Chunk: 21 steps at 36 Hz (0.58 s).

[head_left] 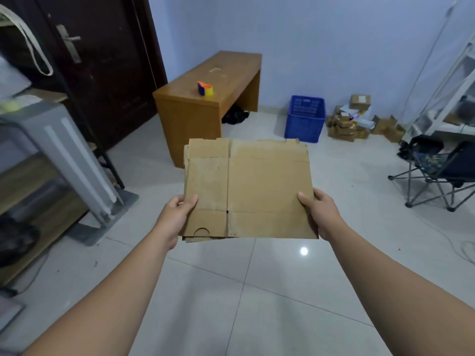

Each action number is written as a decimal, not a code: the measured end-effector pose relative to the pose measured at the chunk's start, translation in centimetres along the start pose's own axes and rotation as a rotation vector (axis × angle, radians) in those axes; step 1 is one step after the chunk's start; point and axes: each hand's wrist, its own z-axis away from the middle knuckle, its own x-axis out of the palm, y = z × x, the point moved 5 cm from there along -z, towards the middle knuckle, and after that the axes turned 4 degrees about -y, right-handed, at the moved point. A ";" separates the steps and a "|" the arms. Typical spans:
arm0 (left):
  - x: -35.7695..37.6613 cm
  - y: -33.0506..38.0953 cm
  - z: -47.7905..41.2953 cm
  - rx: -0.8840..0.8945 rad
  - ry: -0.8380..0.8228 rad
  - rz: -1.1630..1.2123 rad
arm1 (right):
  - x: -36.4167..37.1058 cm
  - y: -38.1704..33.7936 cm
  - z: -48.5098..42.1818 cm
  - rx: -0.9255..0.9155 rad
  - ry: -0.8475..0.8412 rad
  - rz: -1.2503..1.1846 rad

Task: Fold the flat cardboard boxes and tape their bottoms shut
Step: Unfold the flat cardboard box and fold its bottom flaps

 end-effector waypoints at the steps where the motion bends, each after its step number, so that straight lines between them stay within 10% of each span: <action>1: -1.0 0.3 -0.4 -0.002 -0.004 0.007 | 1.2 -0.2 0.0 -0.003 0.000 -0.001; 21: -21.8 7.2 -11.3 0.119 -0.060 -0.089 | 24.3 -2.2 -2.3 0.026 0.323 0.318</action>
